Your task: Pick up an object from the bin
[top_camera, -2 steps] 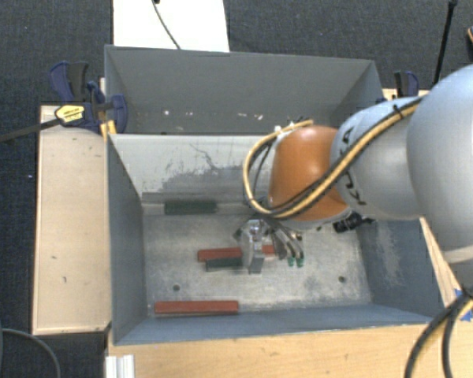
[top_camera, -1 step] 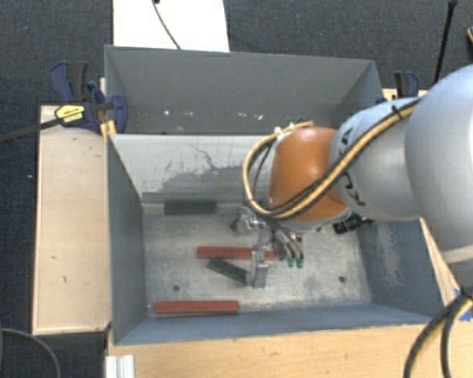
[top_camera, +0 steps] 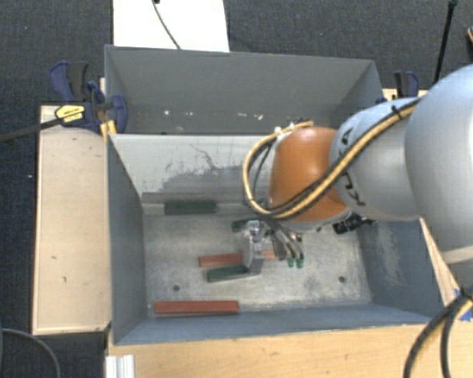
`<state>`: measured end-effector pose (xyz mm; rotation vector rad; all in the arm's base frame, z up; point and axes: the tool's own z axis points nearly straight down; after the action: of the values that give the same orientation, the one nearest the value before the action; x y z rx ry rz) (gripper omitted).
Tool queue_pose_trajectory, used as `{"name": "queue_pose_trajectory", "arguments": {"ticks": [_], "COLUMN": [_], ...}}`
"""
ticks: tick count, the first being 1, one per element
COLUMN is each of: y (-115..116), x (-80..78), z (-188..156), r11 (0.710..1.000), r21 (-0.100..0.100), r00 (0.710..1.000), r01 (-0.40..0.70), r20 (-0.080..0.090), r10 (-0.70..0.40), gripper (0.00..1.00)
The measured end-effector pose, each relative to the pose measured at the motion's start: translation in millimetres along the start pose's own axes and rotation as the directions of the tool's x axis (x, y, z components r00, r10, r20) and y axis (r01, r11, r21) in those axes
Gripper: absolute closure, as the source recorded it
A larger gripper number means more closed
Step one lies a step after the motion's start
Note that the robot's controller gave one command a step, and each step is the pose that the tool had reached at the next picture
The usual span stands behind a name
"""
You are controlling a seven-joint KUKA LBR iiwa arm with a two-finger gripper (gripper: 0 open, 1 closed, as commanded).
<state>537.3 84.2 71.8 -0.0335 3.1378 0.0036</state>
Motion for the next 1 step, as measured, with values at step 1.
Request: {"name": "queue_pose_trajectory", "arguments": {"ticks": [1], "y": [29.0], "x": [-3.6], "z": [0.7], "r11": [1.000], "r21": [0.000], "r00": [1.000], "r01": [0.013], "r20": [0.002], "r10": [-0.013], "gripper": [1.00]}}
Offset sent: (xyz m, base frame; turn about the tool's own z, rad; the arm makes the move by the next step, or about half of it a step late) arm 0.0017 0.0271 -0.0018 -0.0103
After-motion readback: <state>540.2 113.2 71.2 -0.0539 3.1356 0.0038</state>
